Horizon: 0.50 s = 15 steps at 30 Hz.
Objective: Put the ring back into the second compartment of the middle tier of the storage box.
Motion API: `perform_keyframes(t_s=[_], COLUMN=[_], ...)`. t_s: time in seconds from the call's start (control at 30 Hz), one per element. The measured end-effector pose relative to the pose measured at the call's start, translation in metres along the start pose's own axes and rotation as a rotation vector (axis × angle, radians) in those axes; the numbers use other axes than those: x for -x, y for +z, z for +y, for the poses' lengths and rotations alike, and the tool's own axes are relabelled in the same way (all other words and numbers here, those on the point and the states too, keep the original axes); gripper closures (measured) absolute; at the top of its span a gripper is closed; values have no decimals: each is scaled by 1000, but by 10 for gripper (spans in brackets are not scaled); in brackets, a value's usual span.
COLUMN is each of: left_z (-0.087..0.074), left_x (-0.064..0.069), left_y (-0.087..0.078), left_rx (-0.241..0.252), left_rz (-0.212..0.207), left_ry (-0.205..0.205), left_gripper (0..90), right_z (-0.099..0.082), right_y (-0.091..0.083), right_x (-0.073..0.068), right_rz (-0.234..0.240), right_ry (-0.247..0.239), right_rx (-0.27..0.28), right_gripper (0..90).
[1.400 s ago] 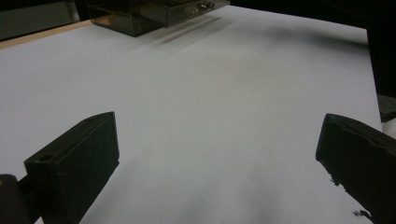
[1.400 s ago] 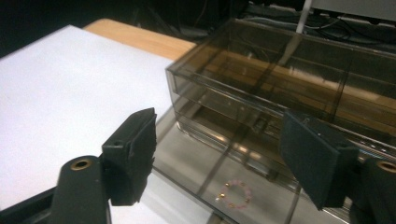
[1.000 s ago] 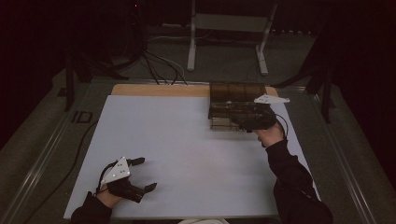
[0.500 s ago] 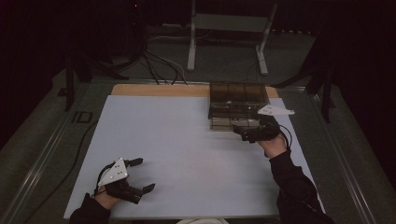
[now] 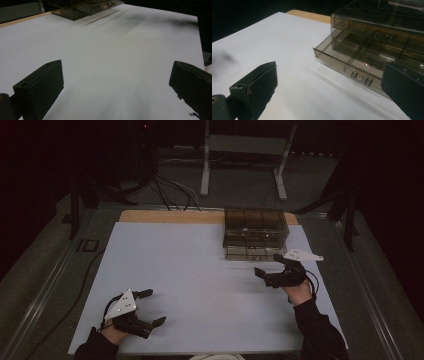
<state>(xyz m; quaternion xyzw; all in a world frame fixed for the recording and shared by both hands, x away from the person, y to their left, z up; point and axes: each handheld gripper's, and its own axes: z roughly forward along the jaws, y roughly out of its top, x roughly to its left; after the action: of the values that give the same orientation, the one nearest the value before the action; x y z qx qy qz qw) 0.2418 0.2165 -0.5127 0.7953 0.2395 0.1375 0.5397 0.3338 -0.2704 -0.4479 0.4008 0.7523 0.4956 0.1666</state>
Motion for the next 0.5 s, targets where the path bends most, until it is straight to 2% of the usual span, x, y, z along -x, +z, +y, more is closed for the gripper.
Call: perform_keyframes(t_s=[0.13,0.33,0.5], left_z=[0,0,0], left_x=[0,0,0], left_y=[-1,-1,-1], left_rx=[0,0,0], left_rz=[0,-2,-1], left_ry=[4,3,4], left_gripper=[8,8,9], right_z=[-12,-32,-43], right_y=[-7,-20,-26], right_x=[0,-1,-2], right_rz=[-4,-5,-21], right_ry=[-5,24,11], right_rx=[18,25,24], right_gripper=[6,7,7])
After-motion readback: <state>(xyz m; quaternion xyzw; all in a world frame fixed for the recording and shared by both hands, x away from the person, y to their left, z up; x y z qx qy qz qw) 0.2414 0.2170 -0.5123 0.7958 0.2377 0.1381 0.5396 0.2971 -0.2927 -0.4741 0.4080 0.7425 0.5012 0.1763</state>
